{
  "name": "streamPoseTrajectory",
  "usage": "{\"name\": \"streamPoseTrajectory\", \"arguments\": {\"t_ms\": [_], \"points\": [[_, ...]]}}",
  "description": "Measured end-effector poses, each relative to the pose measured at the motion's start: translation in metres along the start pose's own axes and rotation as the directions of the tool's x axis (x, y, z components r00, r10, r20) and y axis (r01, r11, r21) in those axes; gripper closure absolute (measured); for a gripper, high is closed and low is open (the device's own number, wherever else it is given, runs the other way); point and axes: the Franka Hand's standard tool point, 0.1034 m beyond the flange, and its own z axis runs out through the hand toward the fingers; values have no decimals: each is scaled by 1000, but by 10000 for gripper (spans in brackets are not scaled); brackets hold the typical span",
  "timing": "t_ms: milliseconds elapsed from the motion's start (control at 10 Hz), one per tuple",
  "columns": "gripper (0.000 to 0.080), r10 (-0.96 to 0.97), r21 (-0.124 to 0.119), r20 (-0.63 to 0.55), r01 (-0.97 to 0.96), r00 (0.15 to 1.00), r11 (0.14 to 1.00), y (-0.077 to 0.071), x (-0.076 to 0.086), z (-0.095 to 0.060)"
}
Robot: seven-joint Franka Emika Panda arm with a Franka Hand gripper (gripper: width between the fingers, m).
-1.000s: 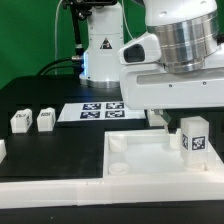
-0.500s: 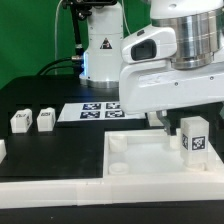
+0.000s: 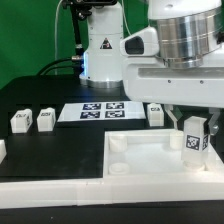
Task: Assemble one leg
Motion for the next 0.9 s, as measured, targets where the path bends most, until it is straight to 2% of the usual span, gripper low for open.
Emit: {"name": "streamPoseTrajectory", "arguments": {"t_ms": [100,300,500,700,800,900], "points": [[498,214,19,-4,-213,977,977,0,1,2],[498,549,71,24,-550,835,832,3,4,1],[498,645,74,48,-647,762,759,2,2,1],[498,636,74,47,-637,771,767,2,2,2],[322,598,75,43,-599,801,797,2,2,2],[322,570,73,40,-571,821,818,2,1,2]]}}
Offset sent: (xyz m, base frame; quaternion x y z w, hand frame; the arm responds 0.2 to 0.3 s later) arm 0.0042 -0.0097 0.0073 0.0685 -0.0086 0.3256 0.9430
